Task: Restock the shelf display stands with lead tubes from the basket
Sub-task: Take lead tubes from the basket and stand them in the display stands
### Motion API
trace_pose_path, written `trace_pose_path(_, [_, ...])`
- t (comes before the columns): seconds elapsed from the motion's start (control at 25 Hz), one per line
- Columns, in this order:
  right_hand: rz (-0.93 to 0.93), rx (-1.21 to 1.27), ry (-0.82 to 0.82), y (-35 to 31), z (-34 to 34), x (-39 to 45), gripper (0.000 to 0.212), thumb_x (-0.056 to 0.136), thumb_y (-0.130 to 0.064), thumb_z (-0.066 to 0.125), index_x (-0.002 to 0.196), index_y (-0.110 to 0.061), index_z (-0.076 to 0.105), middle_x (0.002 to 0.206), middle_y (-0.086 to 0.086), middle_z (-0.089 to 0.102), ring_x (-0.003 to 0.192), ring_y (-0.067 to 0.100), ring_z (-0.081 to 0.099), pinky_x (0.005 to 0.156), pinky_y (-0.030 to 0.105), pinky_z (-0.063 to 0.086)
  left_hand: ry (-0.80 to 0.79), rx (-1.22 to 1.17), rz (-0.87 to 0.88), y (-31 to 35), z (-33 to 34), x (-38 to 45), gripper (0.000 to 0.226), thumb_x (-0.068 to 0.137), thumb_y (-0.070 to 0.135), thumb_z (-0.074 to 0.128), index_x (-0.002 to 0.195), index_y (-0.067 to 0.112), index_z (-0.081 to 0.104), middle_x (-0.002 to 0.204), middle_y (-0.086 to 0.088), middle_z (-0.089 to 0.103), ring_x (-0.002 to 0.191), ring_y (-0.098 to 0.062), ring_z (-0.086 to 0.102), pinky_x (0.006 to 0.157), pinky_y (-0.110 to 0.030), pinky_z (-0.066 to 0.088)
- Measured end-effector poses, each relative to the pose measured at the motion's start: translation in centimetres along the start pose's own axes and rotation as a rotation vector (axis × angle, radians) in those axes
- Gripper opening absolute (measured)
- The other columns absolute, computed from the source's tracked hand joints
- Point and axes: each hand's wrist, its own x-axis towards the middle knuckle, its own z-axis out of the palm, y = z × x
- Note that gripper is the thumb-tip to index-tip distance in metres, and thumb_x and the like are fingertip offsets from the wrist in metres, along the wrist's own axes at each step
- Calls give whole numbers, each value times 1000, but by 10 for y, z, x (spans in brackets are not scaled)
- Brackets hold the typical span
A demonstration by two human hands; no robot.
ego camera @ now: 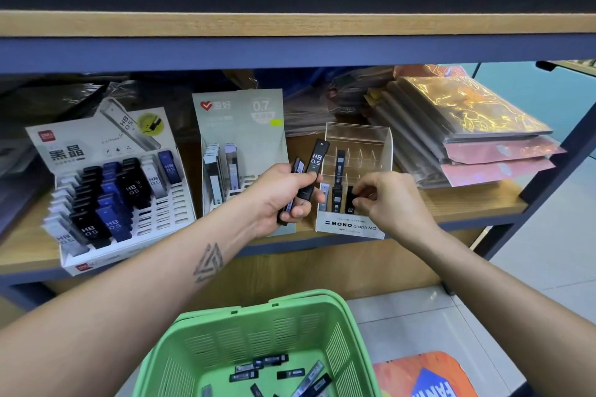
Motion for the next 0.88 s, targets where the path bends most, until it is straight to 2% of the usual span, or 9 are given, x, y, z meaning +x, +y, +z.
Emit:
trace_pose_path(0.16, [-12,11,89,-14,-17,6,7,90,-20,72,96,-21,75,84,-4,73,79,18,70,75,33,56,-39,0,-8,1,1,-3,19,103,5,42,116,-3,55,81,-19,66,39,-12,37,31,-17,23])
trace_pose_path(0.2, [20,156,105,-21,-21,9,7,91,-23,70,96,-21,75,82,-4,74,76,17,71,73,34,57,-54,11,-6,2,1,-4,22,103,4,42,119,-5,55,83,-19,67,40,-12,37,31,-17,23])
trace_pose_path(0.28, [122,557,37,-33,-25,13,15,95,-25,69,106,-17,72,82,1,76,74,16,73,70,33,60,-91,53,1,1,3,-6,25,103,3,43,123,-10,52,85,-19,68,40,-11,36,30,-17,23])
trace_pose_path(0.36, [156,763,-31,-41,-23,15,16,95,-17,69,110,-10,69,81,4,75,70,17,71,67,30,58,-125,89,0,1,5,-9,25,103,3,45,122,-11,52,89,-20,69,40,-11,36,31,-17,22])
trace_pose_path(0.44, [152,835,-49,-45,-19,19,9,94,-5,68,102,-5,71,75,8,72,63,16,66,63,27,55,-134,107,-14,2,2,-11,26,103,7,46,121,-10,55,95,-24,70,40,-10,35,31,-16,21])
trace_pose_path(0.56, [142,896,-36,-53,-18,27,13,93,0,68,106,-3,69,77,10,71,62,15,66,60,24,55,-109,102,-19,9,-8,-17,28,104,18,49,117,-5,57,102,-26,68,39,-9,34,32,-16,18])
trace_pose_path(0.72, [60,847,-45,-84,-8,35,14,91,-4,71,103,-8,64,85,15,75,65,18,69,62,26,57,5,-70,-39,22,-38,-33,26,101,33,45,106,8,46,82,-16,50,45,-13,37,32,-17,19])
trace_pose_path(0.8, [8,846,-76,-104,2,37,12,92,-3,70,100,-8,63,86,19,74,66,21,70,62,28,57,126,-138,-27,29,-59,-44,17,102,26,42,98,10,43,67,-9,52,45,-16,38,32,-17,20])
trace_pose_path(0.88, [-49,863,-89,-124,11,40,12,92,-2,69,101,-7,62,85,21,74,66,24,70,63,30,57,223,-122,11,33,-80,-59,19,104,19,42,90,9,49,68,-9,55,46,-18,45,34,-18,27])
